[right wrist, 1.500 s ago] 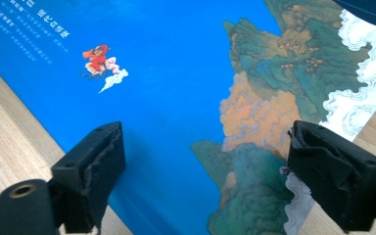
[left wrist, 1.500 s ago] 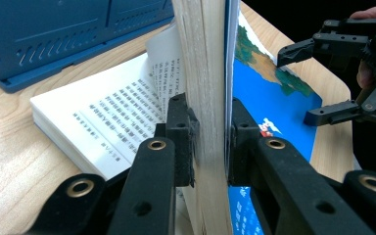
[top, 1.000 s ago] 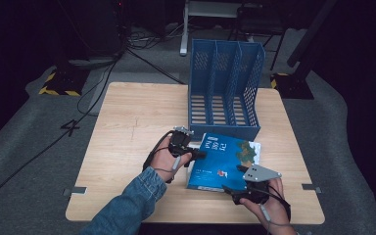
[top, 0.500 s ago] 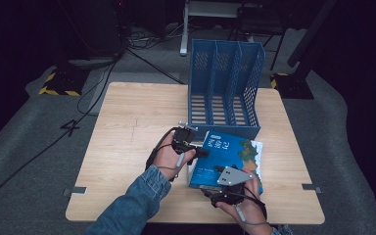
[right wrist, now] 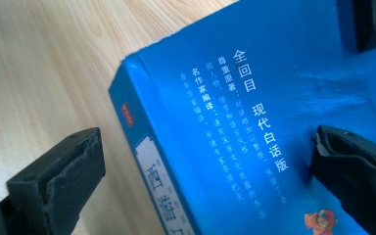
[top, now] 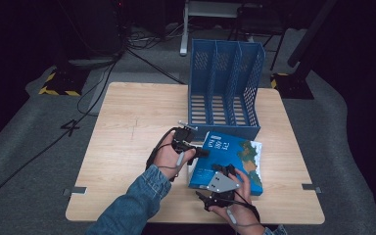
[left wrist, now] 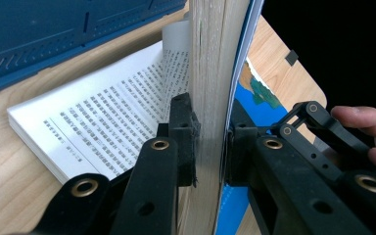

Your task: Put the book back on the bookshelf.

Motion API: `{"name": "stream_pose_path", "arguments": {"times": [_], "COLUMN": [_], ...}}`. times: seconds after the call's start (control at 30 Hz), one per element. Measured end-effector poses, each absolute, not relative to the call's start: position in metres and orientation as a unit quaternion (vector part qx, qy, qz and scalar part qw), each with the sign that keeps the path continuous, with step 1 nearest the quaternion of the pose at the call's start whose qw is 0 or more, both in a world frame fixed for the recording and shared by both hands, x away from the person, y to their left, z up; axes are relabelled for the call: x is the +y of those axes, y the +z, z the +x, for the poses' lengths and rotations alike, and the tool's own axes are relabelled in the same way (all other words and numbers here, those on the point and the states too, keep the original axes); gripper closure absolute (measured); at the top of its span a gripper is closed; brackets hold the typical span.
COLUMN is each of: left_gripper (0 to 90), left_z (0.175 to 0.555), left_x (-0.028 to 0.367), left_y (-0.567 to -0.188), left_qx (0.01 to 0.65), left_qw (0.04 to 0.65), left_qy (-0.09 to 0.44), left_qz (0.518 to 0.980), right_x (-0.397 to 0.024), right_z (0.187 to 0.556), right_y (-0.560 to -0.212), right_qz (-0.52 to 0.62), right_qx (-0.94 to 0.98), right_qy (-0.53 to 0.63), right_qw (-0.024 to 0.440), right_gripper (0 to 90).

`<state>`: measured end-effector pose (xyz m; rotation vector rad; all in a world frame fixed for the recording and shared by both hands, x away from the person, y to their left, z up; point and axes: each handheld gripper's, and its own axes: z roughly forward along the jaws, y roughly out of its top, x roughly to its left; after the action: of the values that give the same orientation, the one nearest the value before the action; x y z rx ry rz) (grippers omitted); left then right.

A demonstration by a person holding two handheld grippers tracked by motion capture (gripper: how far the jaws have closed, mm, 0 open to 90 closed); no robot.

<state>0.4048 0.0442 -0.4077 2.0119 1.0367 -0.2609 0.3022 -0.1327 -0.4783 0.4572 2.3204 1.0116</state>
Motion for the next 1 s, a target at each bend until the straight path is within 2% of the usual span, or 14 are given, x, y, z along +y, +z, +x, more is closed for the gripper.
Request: {"name": "stream_pose_path", "arguments": {"times": [0.23, 0.4, 0.67, 1.0], "left_gripper": [78.0, 77.7, 76.8, 75.4], "left_z": [0.404, 0.407, 0.406, 0.407], "left_x": [0.045, 0.047, 0.047, 0.047], "left_y": [-0.41, -0.416, -0.416, -0.423], "left_qx": [0.418, 0.427, 0.429, 0.439], "left_qw": [0.417, 0.412, 0.414, 0.418], "left_qy": [-0.111, -0.117, -0.12, -0.122], "left_qz": [0.799, 0.796, 0.794, 0.786], "right_x": [-0.128, -0.127, -0.121, -0.119], "right_z": [0.303, 0.306, 0.305, 0.307], "right_y": [-0.485, -0.49, -0.496, -0.502], "right_qz": [0.163, 0.162, 0.143, 0.141], "right_qx": [0.859, 0.862, 0.867, 0.867], "right_qy": [0.365, 0.36, 0.328, 0.319], "right_qw": [0.32, 0.318, 0.348, 0.356], "right_gripper": [0.2, 0.2, 0.0, 0.0]}}
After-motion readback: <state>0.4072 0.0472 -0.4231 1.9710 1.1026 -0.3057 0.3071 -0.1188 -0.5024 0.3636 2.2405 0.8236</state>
